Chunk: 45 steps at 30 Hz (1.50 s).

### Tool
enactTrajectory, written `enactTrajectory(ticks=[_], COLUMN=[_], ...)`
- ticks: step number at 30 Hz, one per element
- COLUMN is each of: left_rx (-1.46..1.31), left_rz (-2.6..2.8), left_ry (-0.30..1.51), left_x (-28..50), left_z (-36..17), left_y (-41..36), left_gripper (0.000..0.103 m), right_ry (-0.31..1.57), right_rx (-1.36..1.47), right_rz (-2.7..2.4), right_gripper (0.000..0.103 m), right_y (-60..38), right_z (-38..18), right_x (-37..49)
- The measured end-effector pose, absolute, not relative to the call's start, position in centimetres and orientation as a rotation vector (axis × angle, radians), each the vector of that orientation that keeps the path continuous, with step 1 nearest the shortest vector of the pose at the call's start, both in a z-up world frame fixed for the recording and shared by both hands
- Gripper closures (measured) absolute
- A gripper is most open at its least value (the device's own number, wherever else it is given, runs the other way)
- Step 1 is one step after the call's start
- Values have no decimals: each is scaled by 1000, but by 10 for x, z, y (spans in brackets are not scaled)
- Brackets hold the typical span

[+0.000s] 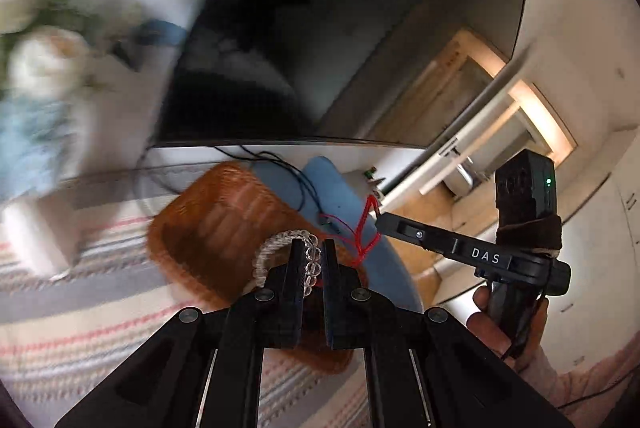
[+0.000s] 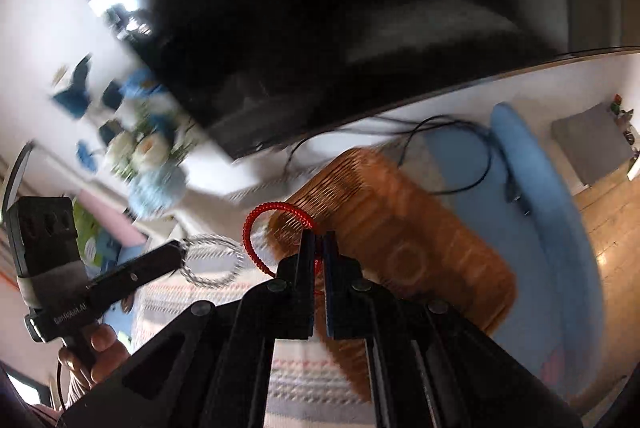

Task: Organize jewelry
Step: 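Carry both bracelets into the wicker basket and open both tools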

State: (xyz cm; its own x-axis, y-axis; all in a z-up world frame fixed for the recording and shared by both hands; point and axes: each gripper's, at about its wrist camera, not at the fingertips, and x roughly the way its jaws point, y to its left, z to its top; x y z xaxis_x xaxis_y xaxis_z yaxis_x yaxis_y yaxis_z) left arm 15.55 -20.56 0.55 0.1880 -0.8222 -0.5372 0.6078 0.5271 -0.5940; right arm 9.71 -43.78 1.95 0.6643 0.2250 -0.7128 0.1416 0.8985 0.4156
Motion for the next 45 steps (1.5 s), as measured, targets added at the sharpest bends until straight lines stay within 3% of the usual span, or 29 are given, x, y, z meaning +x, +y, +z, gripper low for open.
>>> enactTrajectory(ticks=[16, 23, 25, 27, 28, 31, 33, 39, 41, 45], left_rx=[-258, -225, -214, -245, -262, -296, -305, -294, -289, -295], left_rz=[-923, -892, -858, -838, -831, -844, -855, -866, -840, -727], left_ry=[1206, 1234, 1258, 1299, 1302, 1267, 1240, 1149, 1109, 1042], left_x=[201, 204, 204, 205, 208, 201, 195, 169, 161, 149], left_z=[-110, -128, -130, -134, -136, -120, -106, -62, -46, -21], left_y=[-273, -278, -279, -275, -273, -258, -250, -203, -174, -104], left_gripper=[96, 96, 92, 78, 76, 70, 59, 59, 59, 48], right_ry=[1099, 1150, 1170, 1183, 1182, 1186, 1177, 1093, 1060, 998], right_rx=[511, 488, 517, 569, 585, 584, 564, 446, 403, 311], right_rz=[-40, -40, -29, -3, 1, -17, -27, -8, 9, 61], right_gripper=[99, 98, 94, 93, 92, 86, 84, 80, 73, 70], right_y=[-482, -475, -476, -480, -481, -481, -478, -450, -436, -401], right_z=[-100, -114, -116, -120, -120, -117, -109, -57, -38, -3], right_x=[160, 163, 164, 162, 160, 152, 145, 130, 124, 112])
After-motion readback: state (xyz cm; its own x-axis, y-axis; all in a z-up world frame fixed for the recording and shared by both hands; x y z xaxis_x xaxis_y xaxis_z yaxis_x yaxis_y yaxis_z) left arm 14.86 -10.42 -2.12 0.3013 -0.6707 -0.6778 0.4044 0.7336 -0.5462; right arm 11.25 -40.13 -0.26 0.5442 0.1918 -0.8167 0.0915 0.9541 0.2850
